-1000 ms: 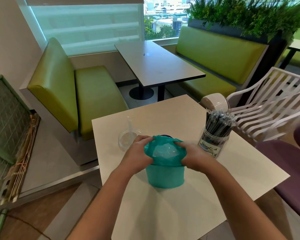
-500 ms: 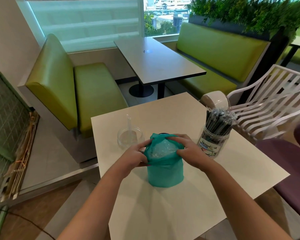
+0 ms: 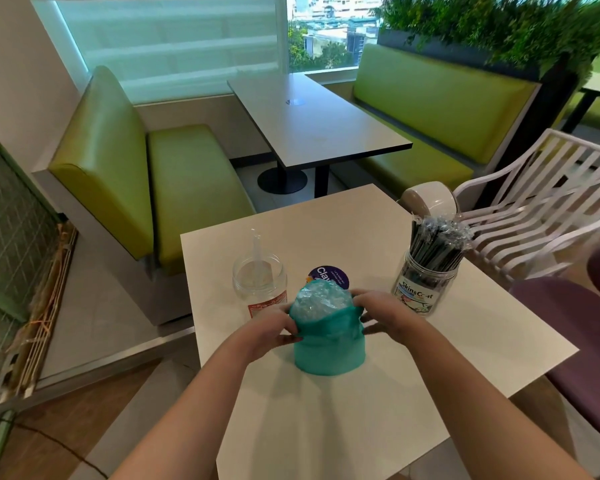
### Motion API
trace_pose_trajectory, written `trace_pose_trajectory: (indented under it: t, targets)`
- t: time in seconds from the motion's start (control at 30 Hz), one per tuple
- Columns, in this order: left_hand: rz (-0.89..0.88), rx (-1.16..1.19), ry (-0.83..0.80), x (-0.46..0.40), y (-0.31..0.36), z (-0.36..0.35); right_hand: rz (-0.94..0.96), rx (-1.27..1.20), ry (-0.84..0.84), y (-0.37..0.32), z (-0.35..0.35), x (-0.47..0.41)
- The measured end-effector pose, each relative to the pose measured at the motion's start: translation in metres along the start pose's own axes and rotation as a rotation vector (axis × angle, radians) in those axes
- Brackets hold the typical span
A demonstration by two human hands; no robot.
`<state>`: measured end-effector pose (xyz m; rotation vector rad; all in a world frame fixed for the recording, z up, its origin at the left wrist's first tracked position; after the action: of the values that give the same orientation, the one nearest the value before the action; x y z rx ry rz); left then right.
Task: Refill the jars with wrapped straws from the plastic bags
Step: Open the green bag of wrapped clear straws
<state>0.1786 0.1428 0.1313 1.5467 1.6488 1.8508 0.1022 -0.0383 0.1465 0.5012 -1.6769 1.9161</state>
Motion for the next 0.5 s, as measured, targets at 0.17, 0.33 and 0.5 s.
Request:
trace_pose_trajectory:
  t: [0.17, 0.33, 0.5]
  targets:
    - [-0.255, -0.142, 0.144, -0.001, -0.003, 0.003, 0.148, -0.196, 0.061, 0.003, 0.003, 0.001]
    - [-0.37, -0.326, 0.239, 0.001, 0.004, -0.007, 0.216, -0.267, 0.119, 0.005, 0.0, -0.001]
    - [-0.338, -0.169, 0.101, -0.002, 0.006, -0.013, 0.304, -0.194, 0.114, -0.004, 0.0, 0.006]
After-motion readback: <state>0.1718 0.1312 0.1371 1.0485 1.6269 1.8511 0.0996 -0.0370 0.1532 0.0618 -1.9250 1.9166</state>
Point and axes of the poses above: each hand's wrist, its own x-axis away from the middle knuckle, its own z-axis out of the back of the hand, y = z × x, the point moved 5 cm from there along -x, towards the middle knuckle, and after that the axes turned 10 degrees about -y, right-handed, at the moved point
